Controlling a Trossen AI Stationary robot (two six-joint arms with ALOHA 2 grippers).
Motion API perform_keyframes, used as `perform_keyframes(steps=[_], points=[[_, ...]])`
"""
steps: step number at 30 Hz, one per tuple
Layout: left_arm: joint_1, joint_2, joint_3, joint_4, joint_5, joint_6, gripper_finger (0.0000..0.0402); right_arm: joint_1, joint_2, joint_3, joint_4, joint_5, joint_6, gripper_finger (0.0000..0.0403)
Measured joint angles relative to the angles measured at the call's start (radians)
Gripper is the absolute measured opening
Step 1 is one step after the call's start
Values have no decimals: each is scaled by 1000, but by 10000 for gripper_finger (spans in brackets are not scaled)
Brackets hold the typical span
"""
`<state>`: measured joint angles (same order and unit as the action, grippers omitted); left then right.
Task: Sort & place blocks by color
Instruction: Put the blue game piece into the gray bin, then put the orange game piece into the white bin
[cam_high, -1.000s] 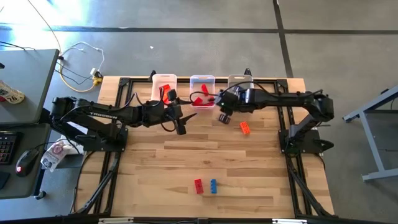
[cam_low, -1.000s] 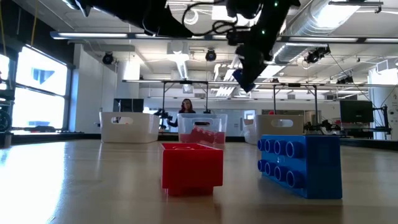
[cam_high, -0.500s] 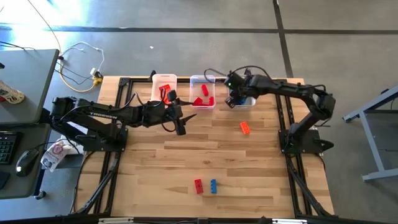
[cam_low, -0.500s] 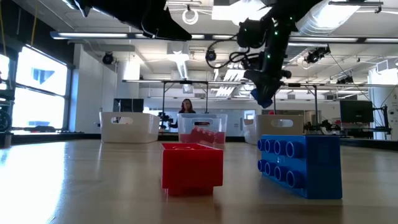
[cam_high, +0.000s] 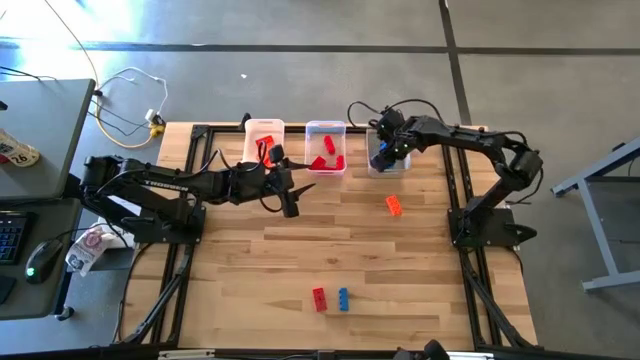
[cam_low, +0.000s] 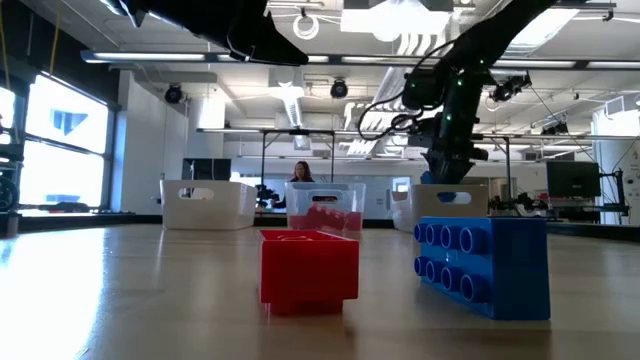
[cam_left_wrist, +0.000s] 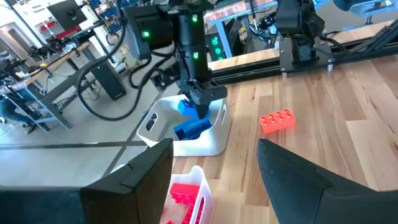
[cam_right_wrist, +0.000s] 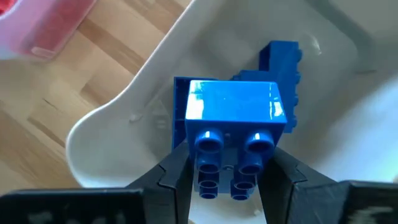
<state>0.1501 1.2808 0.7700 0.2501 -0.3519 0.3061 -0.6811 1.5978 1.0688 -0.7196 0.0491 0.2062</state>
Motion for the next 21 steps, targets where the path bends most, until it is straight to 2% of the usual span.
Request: perform_keyframes(steps=[6,16,21], points=[[0,0,0,0,0,0,220,0,0,-57,60,-1,-3,124],[0,0,0,0,0,0,220,0,0,-33,80,46,-3,213],[0,0,0,0,0,0,220,3,0,11,20,26,11,232]])
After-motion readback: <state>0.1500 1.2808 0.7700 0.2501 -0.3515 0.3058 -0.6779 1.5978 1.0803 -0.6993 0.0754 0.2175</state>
